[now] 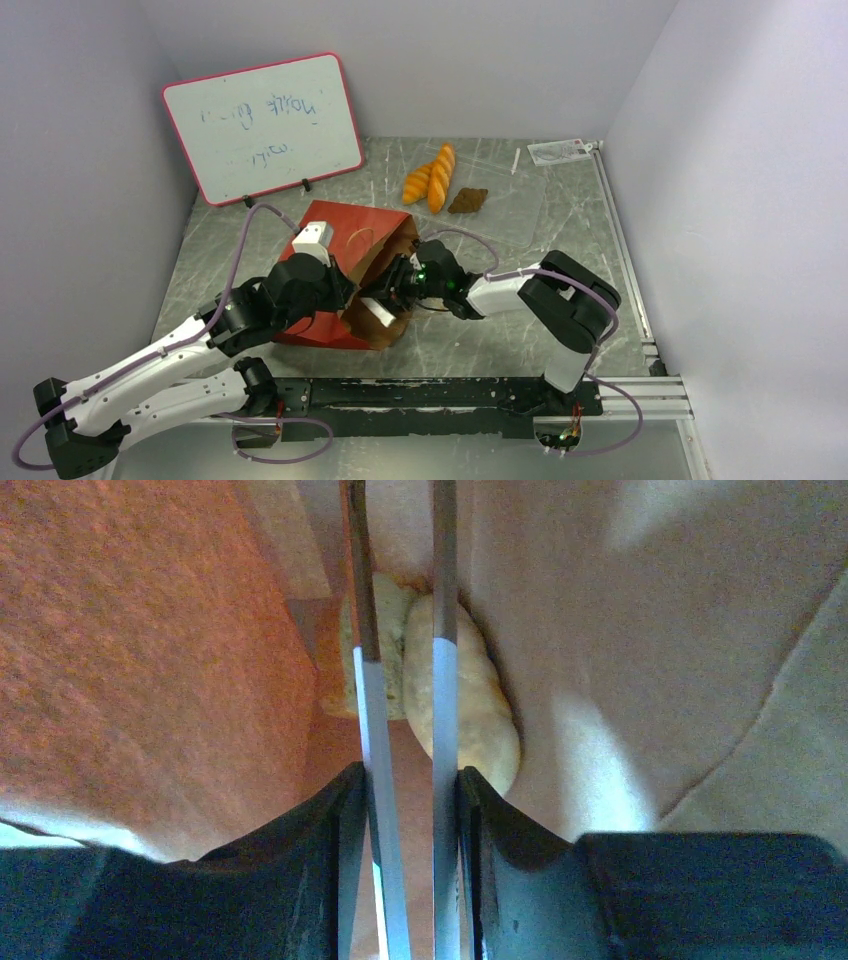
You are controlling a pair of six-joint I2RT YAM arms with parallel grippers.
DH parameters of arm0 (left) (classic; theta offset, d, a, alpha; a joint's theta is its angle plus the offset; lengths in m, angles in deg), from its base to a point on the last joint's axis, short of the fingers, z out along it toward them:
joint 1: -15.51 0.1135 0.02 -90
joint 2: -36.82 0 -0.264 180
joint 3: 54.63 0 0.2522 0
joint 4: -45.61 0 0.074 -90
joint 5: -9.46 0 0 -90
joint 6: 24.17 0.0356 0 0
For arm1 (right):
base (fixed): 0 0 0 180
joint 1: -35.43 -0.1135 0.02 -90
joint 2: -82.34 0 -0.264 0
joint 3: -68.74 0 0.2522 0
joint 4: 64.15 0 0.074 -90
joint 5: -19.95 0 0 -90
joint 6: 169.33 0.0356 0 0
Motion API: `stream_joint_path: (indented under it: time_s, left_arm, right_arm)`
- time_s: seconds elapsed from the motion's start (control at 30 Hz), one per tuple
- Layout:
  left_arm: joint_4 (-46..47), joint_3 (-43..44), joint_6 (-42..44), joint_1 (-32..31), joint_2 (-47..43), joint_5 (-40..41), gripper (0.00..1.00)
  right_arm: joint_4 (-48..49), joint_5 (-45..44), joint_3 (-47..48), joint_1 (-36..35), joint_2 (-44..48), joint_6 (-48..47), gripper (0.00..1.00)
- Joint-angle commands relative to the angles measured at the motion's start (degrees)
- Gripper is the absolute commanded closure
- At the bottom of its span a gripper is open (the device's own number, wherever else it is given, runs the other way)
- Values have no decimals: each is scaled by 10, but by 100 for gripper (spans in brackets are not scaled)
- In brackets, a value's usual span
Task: Take the fake bread out of the paper bag
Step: Take out the fake bread from the paper bag.
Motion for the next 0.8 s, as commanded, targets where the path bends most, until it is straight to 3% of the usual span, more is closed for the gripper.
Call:
stream_joint_path:
  time_s: [0.0,0.5,0.77]
  left_arm:
    - [17,0,4,-1,-13,-22,93]
    - [1,2,-1,-2,-32,-8,93]
    - [-6,-5,-16,-2,-45,3,93]
  right_arm:
    - [-14,5,32,7,-15,-22,61]
    - [17,41,81,19,-105,-16,64]
    - [38,37,70,21,-99,-11,100]
